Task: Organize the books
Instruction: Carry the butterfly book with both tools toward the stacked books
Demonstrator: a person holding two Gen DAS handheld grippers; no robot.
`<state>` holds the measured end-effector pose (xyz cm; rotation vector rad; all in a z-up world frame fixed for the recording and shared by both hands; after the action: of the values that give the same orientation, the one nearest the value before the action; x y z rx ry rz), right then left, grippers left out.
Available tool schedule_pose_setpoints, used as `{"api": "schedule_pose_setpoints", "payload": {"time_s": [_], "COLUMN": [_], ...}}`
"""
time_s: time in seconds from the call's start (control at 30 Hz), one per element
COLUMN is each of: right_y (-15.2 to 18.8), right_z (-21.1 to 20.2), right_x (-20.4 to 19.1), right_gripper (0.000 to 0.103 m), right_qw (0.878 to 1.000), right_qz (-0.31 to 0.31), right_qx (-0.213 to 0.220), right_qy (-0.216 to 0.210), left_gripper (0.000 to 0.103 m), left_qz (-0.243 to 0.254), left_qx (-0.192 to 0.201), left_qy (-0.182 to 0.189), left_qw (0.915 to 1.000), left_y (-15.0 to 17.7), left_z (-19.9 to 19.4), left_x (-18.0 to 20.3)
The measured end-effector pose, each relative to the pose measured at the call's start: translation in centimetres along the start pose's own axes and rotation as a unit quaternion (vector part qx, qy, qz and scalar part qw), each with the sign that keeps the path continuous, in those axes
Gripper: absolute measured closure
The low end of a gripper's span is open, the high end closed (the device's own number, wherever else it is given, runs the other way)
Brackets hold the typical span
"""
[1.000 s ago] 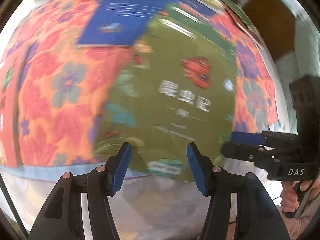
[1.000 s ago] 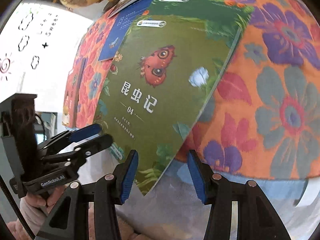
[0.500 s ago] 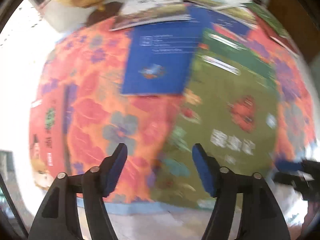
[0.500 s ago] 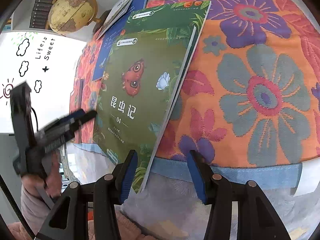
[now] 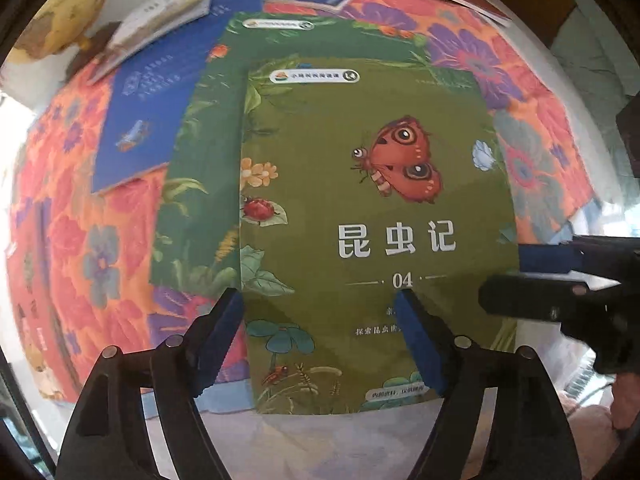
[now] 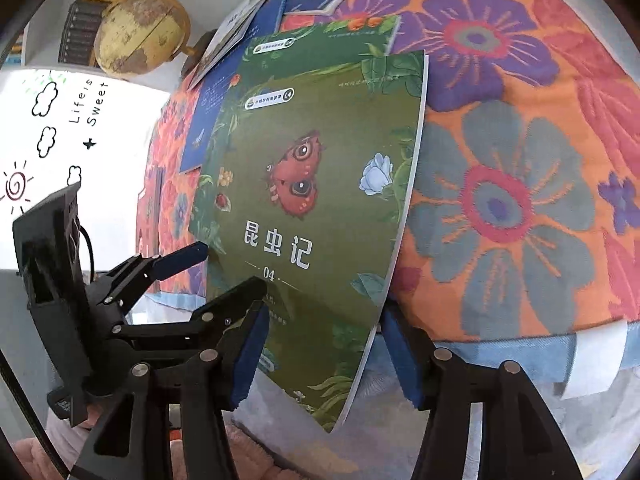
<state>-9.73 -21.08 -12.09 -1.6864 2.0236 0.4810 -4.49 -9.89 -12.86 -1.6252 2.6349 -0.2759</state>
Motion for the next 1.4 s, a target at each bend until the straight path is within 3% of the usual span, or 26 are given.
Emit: {"api": "schedule_pose_setpoints", "payload": {"time_s": [0.07,0.13,0.23,0.37,0.47,0.57,0.63,0.77,0.97,1.1,1.23,1.4], "right_y": [-0.1,-0.2,-0.4,-0.3,0.0,0.2,0.2,0.1,-0.1,-0.1,0.2,1.0], "right_z": [-0.4,-0.6,-0.3,-0.3,-0.4,-0.5,-0.4,0.0,0.2,-0.1,-1.4,-1.5], "right_x": [0.6,1.5,2.4,4.0,4.1,4.0,3.4,2.0,1.8,-0.2,-2.0,-4.4], "right_gripper": [0.047,0.047,0.046,0.046,0.049,0.051,0.054,0.056,0.056,0.056,0.056,0.056], "right_qw": [1.0,0.999,0.998,0.99,0.989,0.991,0.993,0.997,0.997,0.999,0.996,0.99], "right_qz": [0.01,0.027,0.042,0.071,0.066,0.058,0.044,0.01,0.007,-0.039,-0.068,-0.129], "right_qx": [0.004,0.006,0.009,0.02,0.024,0.024,0.021,0.016,0.012,0.017,0.04,0.045], "right_qy": [-0.005,-0.018,-0.055,-0.117,-0.127,-0.12,-0.111,-0.08,-0.078,-0.034,-0.038,0.028], "left_gripper": [0.028,0.036,0.042,0.046,0.051,0.057,0.058,0.059,0.059,0.059,0.06,0.06], "left_qz": [-0.001,-0.016,-0.047,-0.046,-0.091,-0.093,-0.079,-0.071,-0.069,-0.058,-0.043,-0.008], "left_qx": [0.003,0.0,0.007,0.01,0.007,0.002,-0.011,-0.016,-0.013,-0.02,-0.016,-0.006], "left_qy": [0.018,0.02,0.05,0.064,0.119,0.137,0.127,0.11,0.119,0.097,0.076,0.067], "left_qw": [0.9998,0.9997,0.9976,0.9969,0.9887,0.9863,0.9886,0.9913,0.9904,0.9934,0.996,0.9977], "left_y": [-0.2,0.4,0.8,2.5,4.6,5.3,5.4,5.0,5.5,4.4,4.1,4.5], "left_z": [0.0,0.0,-0.1,-0.7,-1.2,-1.2,-1.5,-2.7,-2.9,-2.5,-2.7,-4.2], "left_x": [-0.2,-1.0,-2.9,-4.9,-8.6,-10.1,-10.4,-8.9,-8.9,-8.0,-6.3,-5.3]}}
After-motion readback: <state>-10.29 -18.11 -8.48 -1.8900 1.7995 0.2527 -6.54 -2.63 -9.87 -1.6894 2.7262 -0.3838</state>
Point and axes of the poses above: each gripper's, at about its wrist camera, not at the fingertips, and z roughly the way its jaws point, x to its right, y to its underside, the point moved 2 cm from there along z, roughly the way its jaws point, and after that the axes turned 4 degrees about y, right-handed, at the moved point
